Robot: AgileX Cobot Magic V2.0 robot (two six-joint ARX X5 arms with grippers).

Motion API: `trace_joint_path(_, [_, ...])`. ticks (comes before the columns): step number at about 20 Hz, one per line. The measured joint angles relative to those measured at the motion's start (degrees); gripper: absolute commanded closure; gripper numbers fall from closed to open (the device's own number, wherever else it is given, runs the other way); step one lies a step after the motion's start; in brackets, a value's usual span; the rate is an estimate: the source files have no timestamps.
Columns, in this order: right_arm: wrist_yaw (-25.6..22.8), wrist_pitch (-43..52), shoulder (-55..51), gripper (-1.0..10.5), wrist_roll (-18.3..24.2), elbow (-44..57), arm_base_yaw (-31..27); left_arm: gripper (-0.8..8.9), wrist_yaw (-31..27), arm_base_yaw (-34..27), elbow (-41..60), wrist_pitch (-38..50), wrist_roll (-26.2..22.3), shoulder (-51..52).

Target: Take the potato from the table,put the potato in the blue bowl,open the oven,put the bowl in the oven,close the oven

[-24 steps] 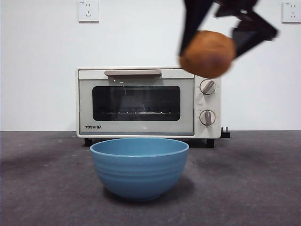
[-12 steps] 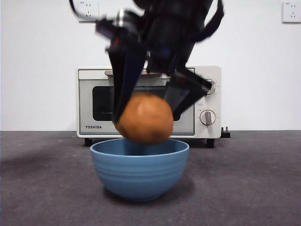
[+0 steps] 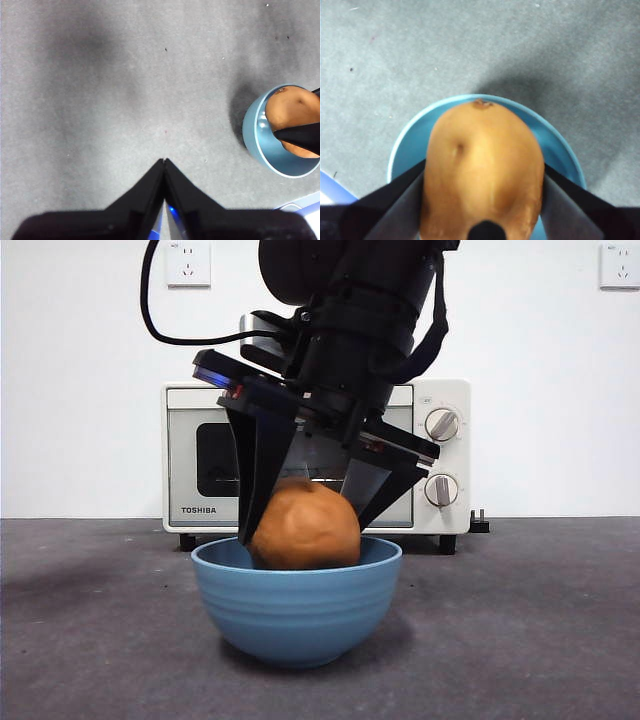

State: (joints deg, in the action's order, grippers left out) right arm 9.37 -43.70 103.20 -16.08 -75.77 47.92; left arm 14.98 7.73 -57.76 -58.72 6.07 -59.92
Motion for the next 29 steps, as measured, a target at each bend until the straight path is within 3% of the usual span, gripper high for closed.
trace_joint_path(3, [0.0, 0.0, 0.0, 3.5, 0.0, 0.0, 0.0, 8.18, 0.0, 0.0, 0.0, 0.1, 0.0, 0.0])
trace_joint_path(10, [2.1, -4.1, 0.0, 3.4, 0.0, -2.5, 0.3, 8.18, 0.0, 0.0, 0.0, 0.1, 0.0, 0.0])
trace_joint_path(16, [1.5, -10.4, -6.9, 3.6, 3.8, -12.2, 0.4, 8.18, 0.0, 0.0, 0.0, 0.9, -2.6, 0.0])
trace_joint_path(19, [-3.6, -14.3, -11.1, 6.4, 6.5, -14.3, 0.4, 8.18, 0.4, 0.0, 0.0, 3.9, -3.6, 0.0])
trace_joint_path(21, [-8.9, -17.5, -13.2, 8.6, 8.0, -14.3, 0.4, 8.18, 3.8, 0.0, 0.0, 6.8, -3.8, 0.0])
trace_joint_path(22, [-12.0, -19.0, -14.3, 9.1, 8.4, -14.3, 0.3, 8.18, 6.6, 0.0, 0.0, 8.9, -3.8, -0.1])
trace_joint_path(24, [-18.6, -21.9, -16.3, 9.3, 9.1, -14.3, -0.5, 8.18, 11.9, 0.0, 0.0, 14.4, -3.9, -0.7])
trace_joint_path(26, [-23.7, -25.9, -18.1, 9.6, 9.5, -14.3, -2.0, 8.19, 13.6, 0.5, -1.5, 18.2, -3.0, -2.8])
trace_joint_path(29, [-24.5, -29.2, -19.5, 9.6, 9.8, -14.3, -6.2, 8.19, 14.0, 1.6, -7.6, 19.0, -1.9, -8.8])
